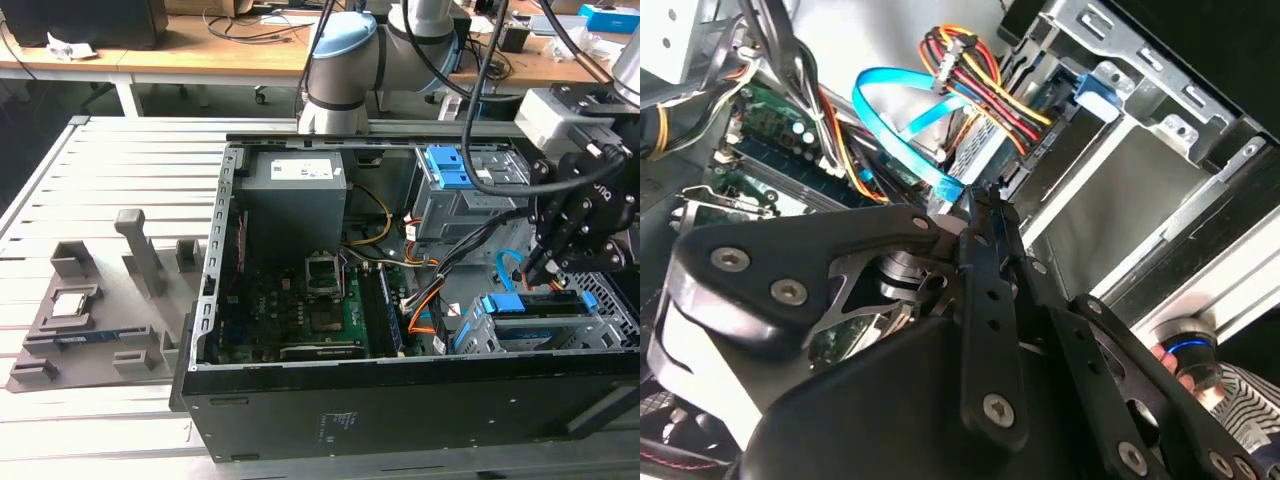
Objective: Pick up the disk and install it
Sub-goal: 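Insert the second disk wire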
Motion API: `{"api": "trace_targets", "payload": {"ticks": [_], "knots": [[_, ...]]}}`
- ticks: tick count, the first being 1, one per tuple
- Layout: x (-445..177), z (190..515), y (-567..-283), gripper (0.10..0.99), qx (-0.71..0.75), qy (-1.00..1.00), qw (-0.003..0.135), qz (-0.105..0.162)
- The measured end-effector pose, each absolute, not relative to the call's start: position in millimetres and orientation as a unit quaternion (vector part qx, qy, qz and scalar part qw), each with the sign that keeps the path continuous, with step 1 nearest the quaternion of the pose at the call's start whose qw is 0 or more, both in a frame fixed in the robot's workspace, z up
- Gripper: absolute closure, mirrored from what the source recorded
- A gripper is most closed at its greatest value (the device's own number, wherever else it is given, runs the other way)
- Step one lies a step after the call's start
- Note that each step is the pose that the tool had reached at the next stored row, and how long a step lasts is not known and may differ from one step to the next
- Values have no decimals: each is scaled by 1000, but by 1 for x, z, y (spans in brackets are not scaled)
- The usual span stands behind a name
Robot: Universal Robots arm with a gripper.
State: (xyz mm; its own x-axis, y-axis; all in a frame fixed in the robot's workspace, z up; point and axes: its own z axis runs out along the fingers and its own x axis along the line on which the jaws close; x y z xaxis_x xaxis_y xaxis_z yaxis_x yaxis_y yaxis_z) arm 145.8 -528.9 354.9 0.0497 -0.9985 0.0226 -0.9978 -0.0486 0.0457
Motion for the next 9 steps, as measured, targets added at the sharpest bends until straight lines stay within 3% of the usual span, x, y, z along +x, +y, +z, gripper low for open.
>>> {"api": "trace_targets", "payload": {"ticks": [9], "knots": [[158,344,-532,925,724,-689,26,-7]]}}
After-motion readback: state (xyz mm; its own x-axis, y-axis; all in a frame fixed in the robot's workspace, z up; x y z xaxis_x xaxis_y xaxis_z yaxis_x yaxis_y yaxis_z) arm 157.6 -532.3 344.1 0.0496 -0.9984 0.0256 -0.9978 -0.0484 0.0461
